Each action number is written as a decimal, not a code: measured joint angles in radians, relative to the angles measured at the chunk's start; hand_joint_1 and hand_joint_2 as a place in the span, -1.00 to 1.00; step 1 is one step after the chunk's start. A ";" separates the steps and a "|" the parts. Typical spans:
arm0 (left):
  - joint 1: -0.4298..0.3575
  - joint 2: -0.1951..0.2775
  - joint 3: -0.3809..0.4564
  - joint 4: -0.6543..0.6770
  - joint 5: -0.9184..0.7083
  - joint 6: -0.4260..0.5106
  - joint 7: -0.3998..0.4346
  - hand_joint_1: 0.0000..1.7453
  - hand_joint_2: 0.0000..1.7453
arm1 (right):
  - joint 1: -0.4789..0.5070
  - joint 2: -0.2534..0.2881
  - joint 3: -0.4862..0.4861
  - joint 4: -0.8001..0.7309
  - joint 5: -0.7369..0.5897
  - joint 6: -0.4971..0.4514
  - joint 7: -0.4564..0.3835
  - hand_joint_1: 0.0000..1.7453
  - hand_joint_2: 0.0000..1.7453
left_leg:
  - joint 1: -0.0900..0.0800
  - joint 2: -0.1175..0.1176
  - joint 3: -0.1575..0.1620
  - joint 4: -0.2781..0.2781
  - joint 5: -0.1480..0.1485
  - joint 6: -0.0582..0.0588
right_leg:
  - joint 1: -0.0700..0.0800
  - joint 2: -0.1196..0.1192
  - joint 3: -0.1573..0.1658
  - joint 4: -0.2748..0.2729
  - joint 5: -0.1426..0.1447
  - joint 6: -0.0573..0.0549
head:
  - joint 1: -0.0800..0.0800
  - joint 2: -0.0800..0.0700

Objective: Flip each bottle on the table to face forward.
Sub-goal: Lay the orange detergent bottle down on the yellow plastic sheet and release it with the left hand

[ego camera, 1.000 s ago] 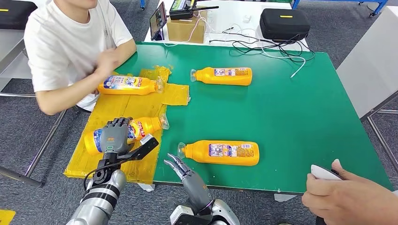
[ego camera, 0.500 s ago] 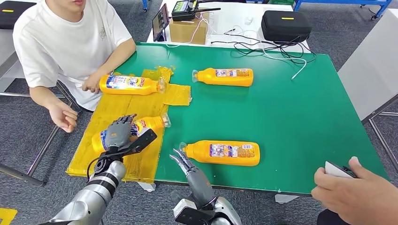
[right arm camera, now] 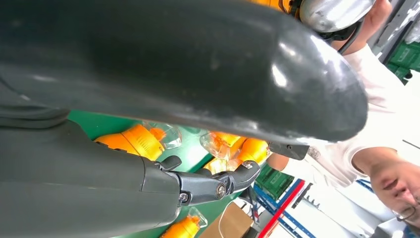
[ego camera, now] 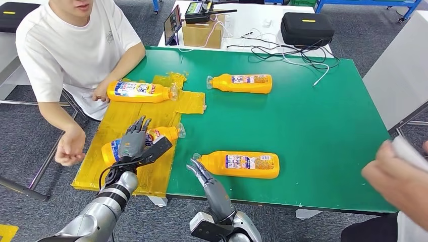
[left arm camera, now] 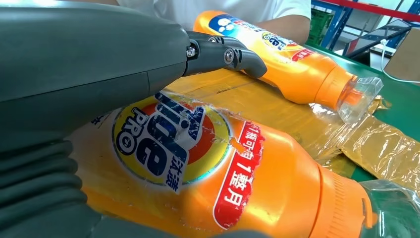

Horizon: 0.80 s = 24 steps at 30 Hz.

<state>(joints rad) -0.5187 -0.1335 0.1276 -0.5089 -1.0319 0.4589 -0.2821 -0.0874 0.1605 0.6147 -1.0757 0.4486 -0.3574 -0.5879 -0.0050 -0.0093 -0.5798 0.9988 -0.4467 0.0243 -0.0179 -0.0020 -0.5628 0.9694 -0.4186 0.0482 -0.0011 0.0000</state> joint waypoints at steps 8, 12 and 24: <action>0.000 0.000 -0.001 0.000 0.000 0.000 0.000 -1.00 -1.00 | 0.000 0.000 0.000 0.001 0.000 0.000 0.000 -1.00 -1.00 | 0.000 0.000 0.000 0.000 0.000 0.000 | 0.000 0.000 0.000 0.000 0.000 0.000 | 0.000 0.000; -0.002 0.000 -0.002 0.002 0.015 -0.010 0.000 -1.00 -1.00 | 0.000 0.000 -0.001 0.002 0.001 -0.001 0.000 -1.00 -1.00 | 0.000 0.000 0.000 0.000 0.000 0.000 | 0.000 0.000 0.000 0.000 0.000 0.000 | 0.000 0.000; 0.080 -0.042 -0.093 -0.127 0.487 0.089 -0.294 -1.00 1.00 | 0.002 -0.002 -0.012 0.006 0.083 -0.150 -0.028 -1.00 0.50 | 0.000 0.003 0.000 0.001 0.000 0.000 | 0.000 0.000 -0.002 0.000 0.001 0.000 | 0.000 0.000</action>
<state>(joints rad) -0.4387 -0.1750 0.0342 -0.6362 -0.5448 0.5481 -0.5761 -0.0853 0.1589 0.6024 -1.0698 0.5312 -0.5073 -0.6159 -0.0051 -0.0063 -0.5798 0.9994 -0.4464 0.0241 -0.0179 -0.0018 -0.5644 0.9694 -0.4179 0.0483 -0.0011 0.0001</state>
